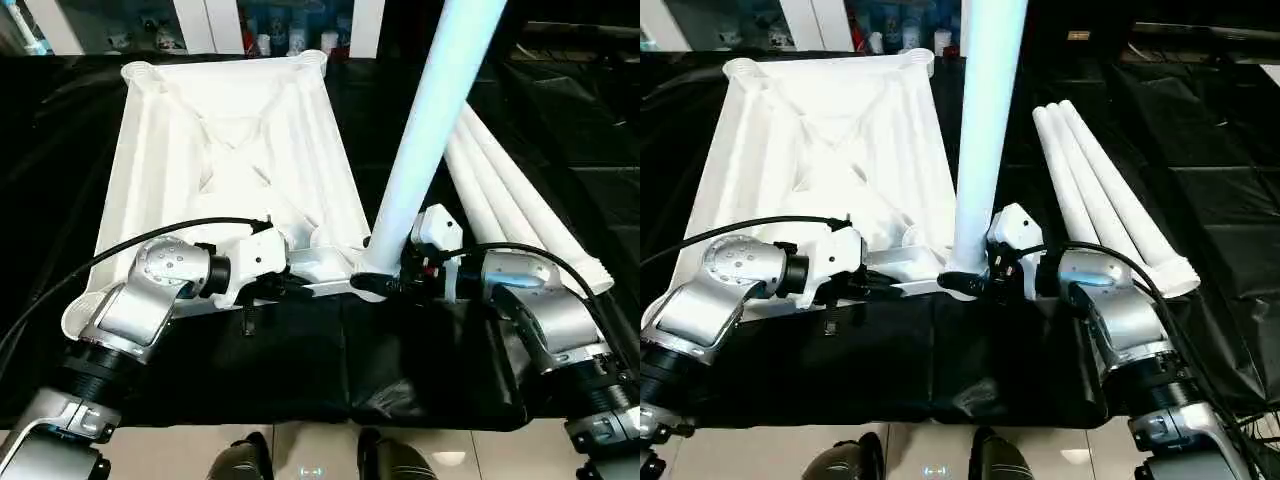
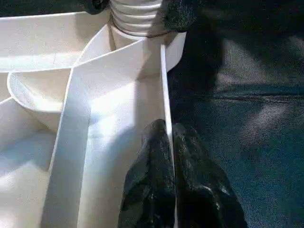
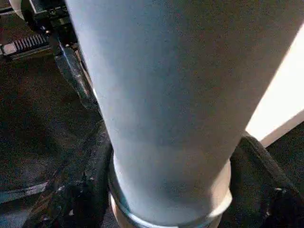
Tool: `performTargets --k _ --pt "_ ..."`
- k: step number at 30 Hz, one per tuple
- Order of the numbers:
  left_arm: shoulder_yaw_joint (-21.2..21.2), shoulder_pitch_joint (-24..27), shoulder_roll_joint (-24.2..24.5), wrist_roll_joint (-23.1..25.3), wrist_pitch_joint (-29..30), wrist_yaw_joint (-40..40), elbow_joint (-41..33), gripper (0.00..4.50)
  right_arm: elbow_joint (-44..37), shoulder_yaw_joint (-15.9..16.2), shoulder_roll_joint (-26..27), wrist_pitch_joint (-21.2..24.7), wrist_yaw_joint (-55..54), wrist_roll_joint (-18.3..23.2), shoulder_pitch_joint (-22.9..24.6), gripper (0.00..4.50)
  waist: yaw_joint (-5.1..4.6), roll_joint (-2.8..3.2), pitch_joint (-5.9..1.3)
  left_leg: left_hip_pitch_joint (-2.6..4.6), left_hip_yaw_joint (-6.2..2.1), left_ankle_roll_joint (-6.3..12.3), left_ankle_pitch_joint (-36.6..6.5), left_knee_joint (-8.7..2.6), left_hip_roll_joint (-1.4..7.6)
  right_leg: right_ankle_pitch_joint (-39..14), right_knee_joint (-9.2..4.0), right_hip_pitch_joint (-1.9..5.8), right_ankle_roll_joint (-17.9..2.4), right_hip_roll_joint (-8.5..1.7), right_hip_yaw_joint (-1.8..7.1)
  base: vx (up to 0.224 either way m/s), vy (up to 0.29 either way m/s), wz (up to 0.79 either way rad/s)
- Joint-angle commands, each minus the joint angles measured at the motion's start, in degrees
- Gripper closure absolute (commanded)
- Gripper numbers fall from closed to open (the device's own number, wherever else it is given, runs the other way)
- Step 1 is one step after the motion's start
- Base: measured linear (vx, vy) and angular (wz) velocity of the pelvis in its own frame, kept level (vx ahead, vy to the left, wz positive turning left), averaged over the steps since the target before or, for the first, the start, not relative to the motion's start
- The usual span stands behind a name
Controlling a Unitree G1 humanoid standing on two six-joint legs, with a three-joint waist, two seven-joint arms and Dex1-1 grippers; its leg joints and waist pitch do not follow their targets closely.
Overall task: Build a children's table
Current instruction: Rotate leg to tighten
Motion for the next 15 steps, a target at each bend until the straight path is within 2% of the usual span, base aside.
performTargets --k 1,8,12,15 --pt "1.24 0.95 -1.28 -3.31 -1.81 0.3 -0.68 4.5 0.66 0.55 0.35 -0.35 0.63 -0.94 0.39 1.74 0.09 -0.86 -4.01 1.31 -1.4 7.6 -8.67 -2.74 2.95 -10.22 -2.72 3.43 -14.09 -3.01 1.89 0.0 0.0 0.0" --pt "1.25 1.11 -1.26 -3.04 -2.14 0.7 -0.36 4.5 2.3 1.26 0.52 -2.4 0.47 -1.83 0.57 1.76 0.02 -0.92 -4.13 1.2 -1.38 7.91 -8.15 -2.62 2.9 -9.18 -2.55 3.57 -14.45 -2.99 1.87 0.0 0.0 0.0" --pt "1.72 0.97 -1.89 -1.85 -1.59 3.66 0.68 4.5 2.94 0.7 1.91 -1.45 -2.53 -2.14 1.13 1.76 -0.07 -0.91 -4.18 1.2 -1.39 7.77 -8.33 -2.6 2.86 -9.76 -2.58 3.58 -14.38 -3.01 1.88 0.0 0.0 0.0" --pt "2.08 0.64 -2.69 -1.19 -0.43 5.9 1.47 4.5 3.37 0.02 3.36 -0.69 -5.4 -2.2 1.61 1.76 -0.2 -0.97 -4.04 1.26 -1.49 6.76 -10.02 -2.75 2.86 -13.66 -3.03 3.47 -13.36 -3.11 1.92 0.0 0.0 0.0"
